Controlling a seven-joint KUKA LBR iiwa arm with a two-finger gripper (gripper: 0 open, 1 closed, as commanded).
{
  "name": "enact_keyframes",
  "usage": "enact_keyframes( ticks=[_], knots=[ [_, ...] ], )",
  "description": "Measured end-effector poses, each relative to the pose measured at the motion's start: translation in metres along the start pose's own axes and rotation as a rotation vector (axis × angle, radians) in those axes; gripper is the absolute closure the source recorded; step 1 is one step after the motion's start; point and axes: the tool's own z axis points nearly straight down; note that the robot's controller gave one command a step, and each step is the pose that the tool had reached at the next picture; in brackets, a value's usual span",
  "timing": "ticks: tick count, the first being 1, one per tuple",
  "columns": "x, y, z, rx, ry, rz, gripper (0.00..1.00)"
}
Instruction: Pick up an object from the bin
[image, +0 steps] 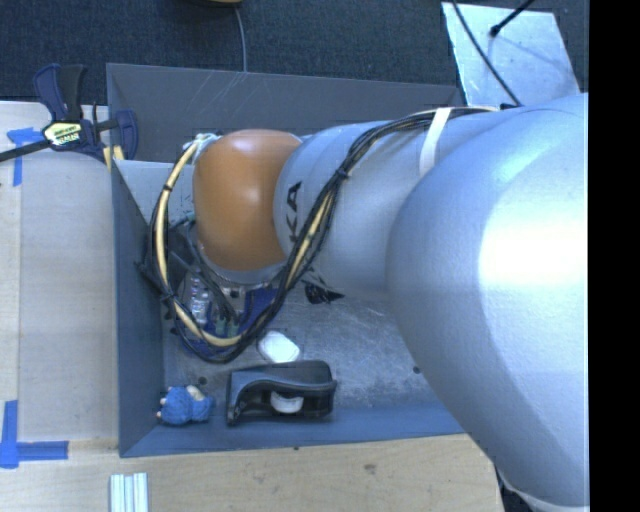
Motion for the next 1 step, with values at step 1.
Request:
enact_keyframes(
  ticks=[1],
  knots=[
    [0.0379, -0.0181, -0.1817, -0.01, -0.014, -0.024, 1.0]
  ],
)
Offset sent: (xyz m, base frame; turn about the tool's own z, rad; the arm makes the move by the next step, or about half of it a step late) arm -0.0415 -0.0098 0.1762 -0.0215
